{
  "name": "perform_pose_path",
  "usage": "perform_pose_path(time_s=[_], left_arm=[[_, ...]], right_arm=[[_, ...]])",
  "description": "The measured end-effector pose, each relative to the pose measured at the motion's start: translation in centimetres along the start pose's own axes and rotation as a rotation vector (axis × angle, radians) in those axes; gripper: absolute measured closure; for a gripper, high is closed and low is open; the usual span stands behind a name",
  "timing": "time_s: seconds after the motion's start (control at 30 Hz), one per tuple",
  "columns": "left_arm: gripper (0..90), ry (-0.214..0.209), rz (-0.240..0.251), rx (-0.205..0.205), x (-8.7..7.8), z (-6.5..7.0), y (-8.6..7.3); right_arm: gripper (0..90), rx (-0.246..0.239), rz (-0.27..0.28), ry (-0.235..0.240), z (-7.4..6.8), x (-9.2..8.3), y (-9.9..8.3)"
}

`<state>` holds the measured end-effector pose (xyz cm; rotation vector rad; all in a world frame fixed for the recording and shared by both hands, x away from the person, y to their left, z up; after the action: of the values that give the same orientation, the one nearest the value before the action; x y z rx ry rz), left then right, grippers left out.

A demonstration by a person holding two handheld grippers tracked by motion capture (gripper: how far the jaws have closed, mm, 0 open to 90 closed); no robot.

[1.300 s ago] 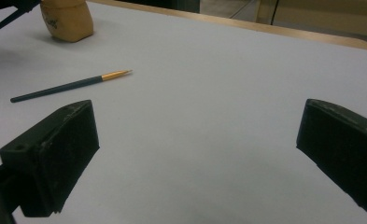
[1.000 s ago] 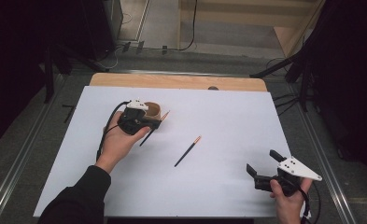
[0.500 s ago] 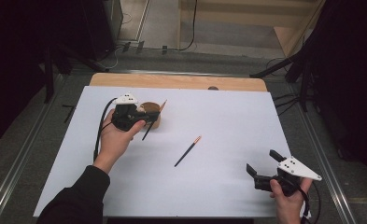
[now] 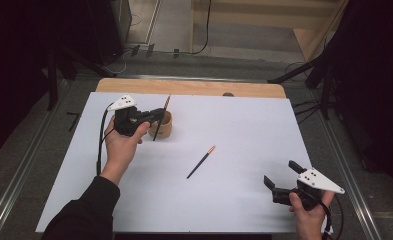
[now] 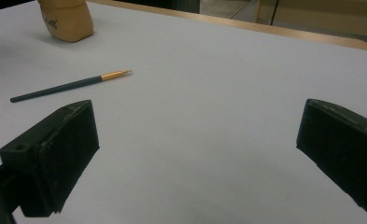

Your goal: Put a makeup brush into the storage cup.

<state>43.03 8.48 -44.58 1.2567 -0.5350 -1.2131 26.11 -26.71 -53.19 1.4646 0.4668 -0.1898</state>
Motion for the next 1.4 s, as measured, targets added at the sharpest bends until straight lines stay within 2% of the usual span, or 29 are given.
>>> perform_pose_path(time_s=[0.23,0.53,0.73,0.93,1.07,1.3,1.4], left_arm=[[83.9,0.017,0.045,0.011,0.0,-0.3,0.3],[83.9,0.044,0.154,0.058,0.0,-0.7,1.6],[83.8,0.035,0.187,0.053,0.4,-0.8,1.8],[83.8,0.051,0.207,0.108,0.7,-0.8,2.1],[83.8,0.050,0.223,0.109,1.0,-1.1,2.1],[83.8,0.071,0.269,0.103,1.2,-2.2,2.3],[83.7,0.092,0.283,0.097,1.4,-2.7,2.4]], right_arm=[[0.0,-0.001,0.001,0.001,0.0,0.0,0.0],[0.0,0.000,0.000,0.002,0.0,0.0,0.0],[0.0,-0.002,0.000,0.002,0.0,0.0,0.0],[0.0,0.001,0.000,-0.003,0.1,0.0,-0.1],[0.0,-0.001,0.000,0.000,0.1,0.0,0.0],[0.0,0.011,-0.001,-0.002,0.2,-0.1,-0.1],[0.0,0.010,-0.005,-0.001,0.3,-0.1,-0.2]])
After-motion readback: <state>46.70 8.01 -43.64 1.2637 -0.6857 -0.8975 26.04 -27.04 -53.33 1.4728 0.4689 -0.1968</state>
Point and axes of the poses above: each handheld gripper's, and its own axes: x roughly forward along the jaws, y roughly out of its top, z roughly to its right, the point moved 10 cm from there along x, roughly forward along the jaws, and after that the axes turned 13 degrees about -y, right-handed, at the moved point
